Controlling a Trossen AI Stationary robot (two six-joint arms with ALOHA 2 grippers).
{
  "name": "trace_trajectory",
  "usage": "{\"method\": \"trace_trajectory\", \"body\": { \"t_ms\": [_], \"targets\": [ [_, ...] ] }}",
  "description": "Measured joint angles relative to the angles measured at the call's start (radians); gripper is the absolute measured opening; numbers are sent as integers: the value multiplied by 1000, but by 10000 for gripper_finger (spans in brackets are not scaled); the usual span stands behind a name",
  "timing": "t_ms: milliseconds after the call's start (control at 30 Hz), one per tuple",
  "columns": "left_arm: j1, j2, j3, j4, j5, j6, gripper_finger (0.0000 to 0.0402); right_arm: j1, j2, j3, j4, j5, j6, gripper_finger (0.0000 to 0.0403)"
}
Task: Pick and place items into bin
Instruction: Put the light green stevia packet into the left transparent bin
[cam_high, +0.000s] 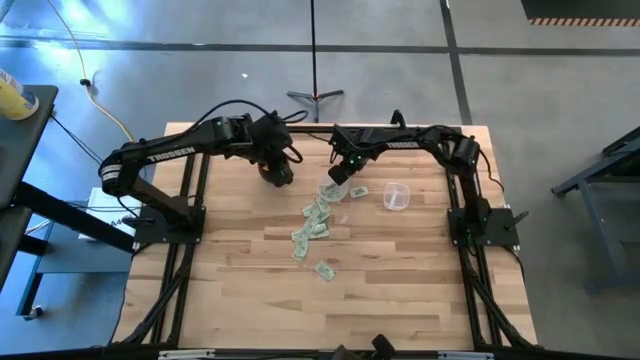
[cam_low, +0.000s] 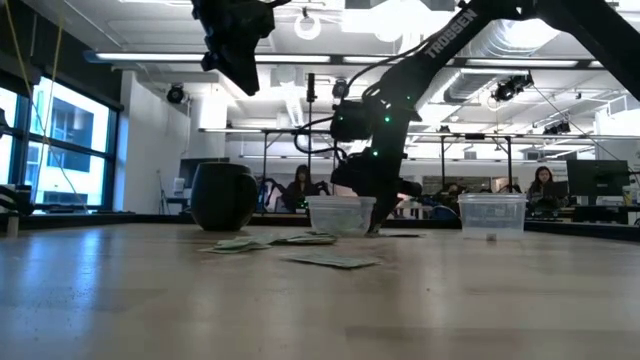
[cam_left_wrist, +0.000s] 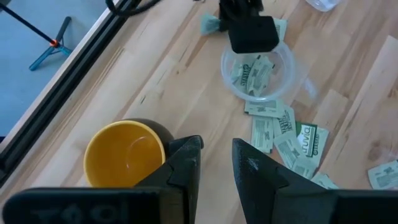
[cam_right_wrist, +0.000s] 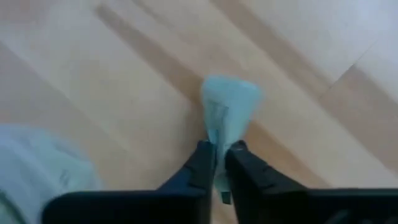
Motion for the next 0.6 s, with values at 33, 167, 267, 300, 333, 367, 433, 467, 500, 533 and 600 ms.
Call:
{"method": "trace_trajectory", "body": {
  "t_ms": [33,167,267,300,333,367,433,467,500,533,600],
  "targets": [
    [0,0,0,0,0,0,127,-5,-3,-1,7,7,-3,12],
    [0,0,0,0,0,0,127,-24,-45,-4,7,41,-9,17],
    [0,0,0,0,0,0,127,-27,-108,-3,-11,43,-21,8],
    [0,0,0,0,0,1,127,-21,-131,-3,-21,44,-32,6],
    [0,0,0,0,0,5,127,-13,-154,-2,-26,33,-47,6],
    [0,0,0,0,0,13,127,-2,-178,-3,-25,7,-54,7],
    [0,0,0,0,0,22,127,27,-217,-2,-26,-49,-74,11],
    [0,0,0,0,0,24,127,45,-231,0,-31,-64,-79,11],
    [0,0,0,0,0,28,127,63,-236,1,-40,-67,-83,10],
    [0,0,0,0,0,29,127,78,-236,2,-52,-75,-87,8],
    [0,0,0,1,0,30,127,110,-223,-2,-74,-105,-92,4]
  ]
}}
